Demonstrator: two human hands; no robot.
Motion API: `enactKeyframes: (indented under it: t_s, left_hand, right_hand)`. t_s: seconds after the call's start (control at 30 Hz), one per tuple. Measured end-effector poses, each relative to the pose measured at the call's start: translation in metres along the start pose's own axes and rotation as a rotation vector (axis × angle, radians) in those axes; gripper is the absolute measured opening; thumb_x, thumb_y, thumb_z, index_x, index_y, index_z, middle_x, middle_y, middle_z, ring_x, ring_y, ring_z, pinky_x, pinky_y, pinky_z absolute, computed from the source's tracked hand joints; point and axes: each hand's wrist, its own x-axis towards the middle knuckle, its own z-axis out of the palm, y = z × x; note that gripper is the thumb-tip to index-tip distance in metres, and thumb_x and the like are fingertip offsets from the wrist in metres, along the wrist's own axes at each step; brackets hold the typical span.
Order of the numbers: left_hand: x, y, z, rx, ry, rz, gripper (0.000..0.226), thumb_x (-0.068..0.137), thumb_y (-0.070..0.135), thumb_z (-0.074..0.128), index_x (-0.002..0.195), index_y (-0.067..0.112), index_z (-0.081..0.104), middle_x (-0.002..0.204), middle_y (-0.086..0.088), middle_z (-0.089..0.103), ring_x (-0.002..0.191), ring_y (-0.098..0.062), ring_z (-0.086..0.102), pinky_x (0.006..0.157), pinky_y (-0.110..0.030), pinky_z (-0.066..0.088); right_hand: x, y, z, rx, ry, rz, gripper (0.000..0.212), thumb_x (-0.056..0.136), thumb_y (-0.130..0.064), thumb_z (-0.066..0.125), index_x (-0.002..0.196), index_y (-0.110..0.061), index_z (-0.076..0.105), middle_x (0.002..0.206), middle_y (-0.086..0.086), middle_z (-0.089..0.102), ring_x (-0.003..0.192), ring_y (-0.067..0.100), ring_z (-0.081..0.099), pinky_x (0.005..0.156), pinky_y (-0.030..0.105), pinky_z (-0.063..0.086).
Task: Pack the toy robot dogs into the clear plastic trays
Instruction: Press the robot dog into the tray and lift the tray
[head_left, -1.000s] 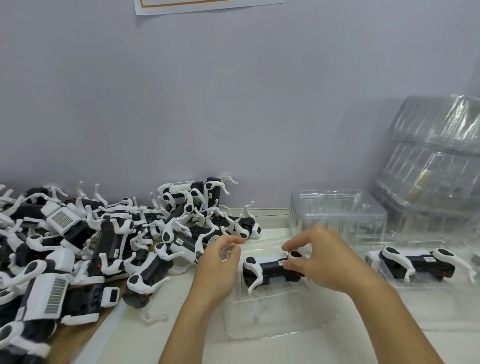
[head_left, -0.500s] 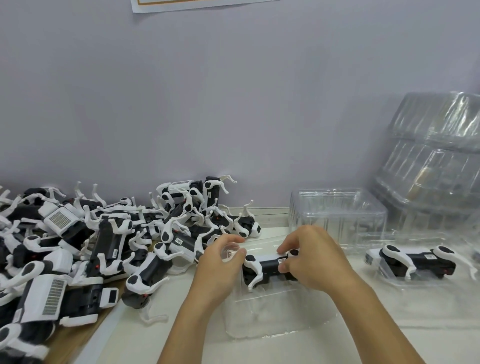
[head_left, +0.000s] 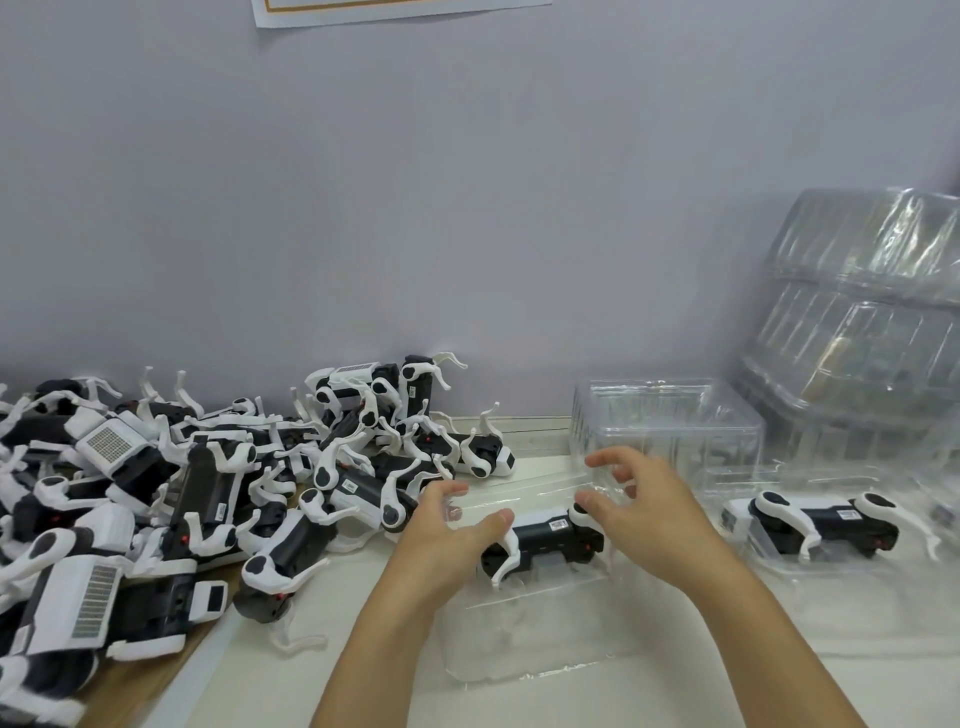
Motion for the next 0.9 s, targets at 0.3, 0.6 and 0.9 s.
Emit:
enactKeyframes:
  t_s: [0.3, 0.6, 0.9]
  left_hand:
    - [-0.0035, 0.0028, 0.0068, 0.04, 0.067, 0.007, 0.04, 0.089, 0.031, 0.072, 0.122, 0.03, 0.048, 0.128, 0.004, 0.049, 0.112, -0.01, 0.047, 0.088, -0.025, 0.032]
    - [-0.004, 0.0023, 0.0068, 0.023, 0.077, 0.014, 0.041, 0.089, 0.024, 0.073, 0.123, 0.027, 0.051, 0.129, 0.001, 0.051, 0.111, -0.012, 0.049, 0.089, -0.026, 0.034]
    - [-0.0103, 0.0096, -0.0009, 0.411, 0.048, 0.379, 0.046, 0.087, 0.039, 0.07, 0.13, 0.041, 0.052, 0.131, 0.021, 0.046, 0.131, -0.007, 0.041, 0.111, -0.031, 0.034]
  right_hand:
    - [-0.0023, -0.0002, 0.0007, 0.166, -0.067, 0.114, 0.041, 0.093, -0.032, 0.066, 0.129, -0.038, 0.048, 0.135, 0.0, 0.045, 0.121, 0.019, 0.049, 0.088, 0.03, 0.039]
    - [0.0002, 0.0028, 0.0002, 0.247, -0.088, 0.128, 0.045, 0.091, -0.028, 0.069, 0.131, -0.037, 0.049, 0.142, 0.002, 0.045, 0.119, 0.018, 0.047, 0.088, 0.031, 0.038]
    - [0.0067, 0.0072, -0.0015, 0.314, -0.139, 0.168, 0.04, 0.089, -0.027, 0.068, 0.121, -0.044, 0.049, 0.135, -0.001, 0.048, 0.111, 0.016, 0.05, 0.078, 0.031, 0.039]
